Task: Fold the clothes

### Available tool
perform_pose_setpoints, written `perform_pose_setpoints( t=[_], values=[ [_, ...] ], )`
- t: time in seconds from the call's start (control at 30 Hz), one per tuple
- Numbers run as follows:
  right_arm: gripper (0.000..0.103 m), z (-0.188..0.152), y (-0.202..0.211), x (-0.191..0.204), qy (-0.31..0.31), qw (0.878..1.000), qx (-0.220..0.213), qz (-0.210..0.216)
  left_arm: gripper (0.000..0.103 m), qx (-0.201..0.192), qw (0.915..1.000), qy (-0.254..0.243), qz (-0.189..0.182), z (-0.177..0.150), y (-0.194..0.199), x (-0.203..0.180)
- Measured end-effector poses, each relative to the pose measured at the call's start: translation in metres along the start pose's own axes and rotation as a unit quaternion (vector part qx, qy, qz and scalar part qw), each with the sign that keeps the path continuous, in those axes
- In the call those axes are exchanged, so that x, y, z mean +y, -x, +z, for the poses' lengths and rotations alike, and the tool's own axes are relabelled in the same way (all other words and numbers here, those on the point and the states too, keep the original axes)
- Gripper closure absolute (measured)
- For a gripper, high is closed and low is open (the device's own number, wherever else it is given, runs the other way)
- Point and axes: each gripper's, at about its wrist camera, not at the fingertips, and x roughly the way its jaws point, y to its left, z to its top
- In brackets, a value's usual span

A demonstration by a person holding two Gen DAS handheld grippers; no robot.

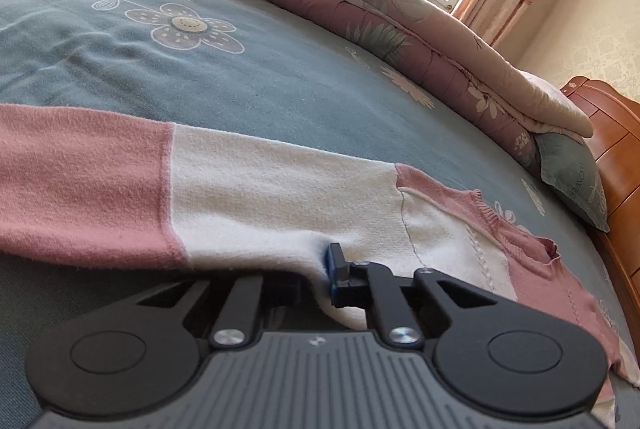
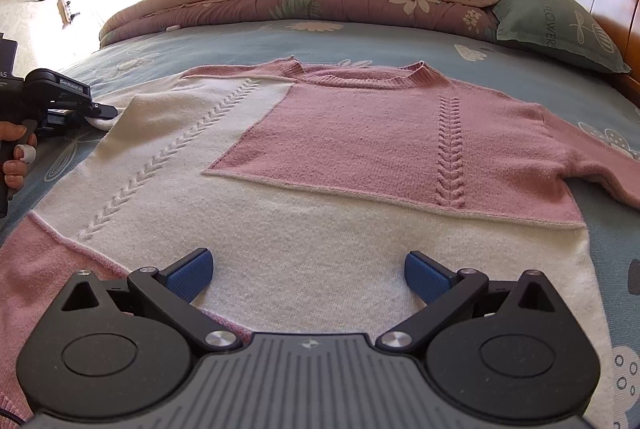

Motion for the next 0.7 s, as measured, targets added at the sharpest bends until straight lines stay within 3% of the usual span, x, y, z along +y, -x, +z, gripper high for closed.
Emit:
perform_pose_setpoints(
  t=[0.17,0.37,0.43,0.5,0.53,0.67,0.7],
  values=[
    [0.000,0.000,0.000,0.000,0.002,1.000,0.000,-0.002,0.094,-0.029,0.9984,-0.038,0.032,0.017,-0.004,0.002],
    [0.000,-0.001,0.000,0.001,0.005,1.000,0.001,-0.005,0.089,-0.017,0.9960,-0.077,0.042,0.019,-0.011,-0.006],
    [0.000,0.000,-0.001,0.002,0.007,1.000,0.002,-0.006,0.081,0.016,0.9963,-0.078,0.033,0.022,-0.006,-0.008],
    [0.000,0.000,-0.001,0.002,0.007,1.000,0.002,-0.007,0.061,0.058,0.9942,-0.086,0.030,0.019,0.004,-0.014],
    [0.000,0.000,-0.001,0.002,0.008,1.000,0.003,-0.007,0.056,0.075,0.9925,-0.092,0.029,0.018,0.010,-0.018],
    [0.000,0.000,-0.001,0.004,0.009,1.000,0.004,-0.013,0.051,0.073,0.9891,-0.127,0.009,0.015,0.043,-0.047],
    [0.000,0.000,-0.001,0.005,0.009,1.000,0.005,-0.016,0.043,0.061,0.9891,-0.133,-0.017,0.016,0.049,-0.057]
  ],
)
